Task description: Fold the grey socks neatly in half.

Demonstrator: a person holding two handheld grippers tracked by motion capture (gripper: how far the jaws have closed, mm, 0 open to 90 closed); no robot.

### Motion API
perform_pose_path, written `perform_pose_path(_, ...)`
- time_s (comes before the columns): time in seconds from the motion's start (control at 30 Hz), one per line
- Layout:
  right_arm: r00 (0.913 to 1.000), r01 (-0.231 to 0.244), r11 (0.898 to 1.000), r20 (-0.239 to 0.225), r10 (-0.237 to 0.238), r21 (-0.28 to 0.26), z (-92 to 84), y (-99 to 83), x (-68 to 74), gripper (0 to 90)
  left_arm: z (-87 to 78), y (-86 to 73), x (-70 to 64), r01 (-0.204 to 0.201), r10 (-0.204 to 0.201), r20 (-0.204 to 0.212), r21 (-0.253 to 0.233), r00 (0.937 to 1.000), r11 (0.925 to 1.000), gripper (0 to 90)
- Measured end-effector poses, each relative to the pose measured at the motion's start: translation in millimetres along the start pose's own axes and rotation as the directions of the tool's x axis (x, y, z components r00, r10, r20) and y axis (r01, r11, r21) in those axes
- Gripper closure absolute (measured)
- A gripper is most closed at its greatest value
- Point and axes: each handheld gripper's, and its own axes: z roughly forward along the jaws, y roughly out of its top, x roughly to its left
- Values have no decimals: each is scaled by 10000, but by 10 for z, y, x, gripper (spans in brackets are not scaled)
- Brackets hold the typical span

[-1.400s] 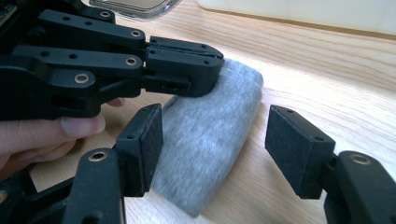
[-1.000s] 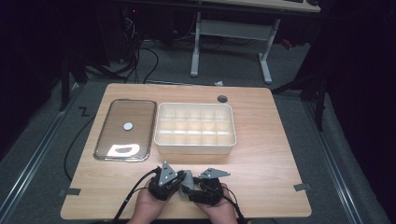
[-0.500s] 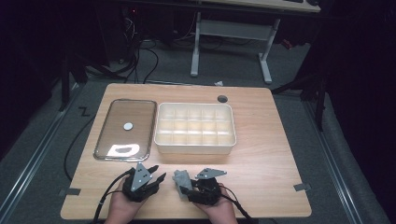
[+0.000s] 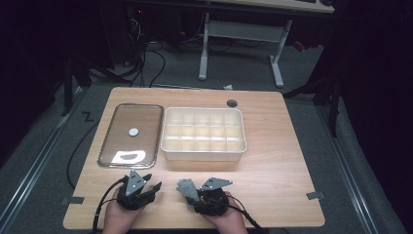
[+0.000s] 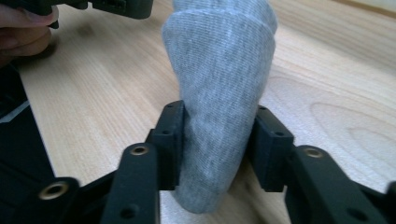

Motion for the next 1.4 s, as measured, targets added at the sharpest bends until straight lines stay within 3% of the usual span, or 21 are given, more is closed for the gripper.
perform_pose_path(0.17, 9992, 354, 9993, 170, -352, -105, -3, 8, 34, 664, -25, -20, 9, -5, 5, -180, 8, 9998, 10000, 479)
perform_pose_path(0.4, 9967, 702, 9975, 422, -698, -69, -39, 27, 66, 686, -8, -32, 24, 62, -62, -28, 53, 10000, 10000, 467)
perform_pose_path(0.77, 9960, 476, 9980, 776, -444, -409, -231, 8, -79, 686, -17, -32, 15, 50, -51, 222, 18, 9997, 10000, 447)
perform_pose_path(0.83, 9934, 451, 9982, 1077, -406, -402, -301, -13, -153, 686, -13, -32, -2, -2, 2, 256, 16, 9997, 10000, 446)
perform_pose_path(1.1, 9891, 119, 9986, 1475, -42, -514, -493, -48, -316, 686, -17, -30, -8, 9, -7, 223, -62, 9998, 10000, 441)
perform_pose_path(1.27, 9841, 80, 9998, 1777, -50, -162, -583, -84, -396, 686, -18, -29, -2, 7, -5, 211, -106, 9998, 9999, 432)
perform_pose_path(1.4, 9730, 54, 9991, 2303, -150, 422, -688, -102, -469, 686, -34, -27, 5, 21, -17, 183, -211, 9998, 9998, 430)
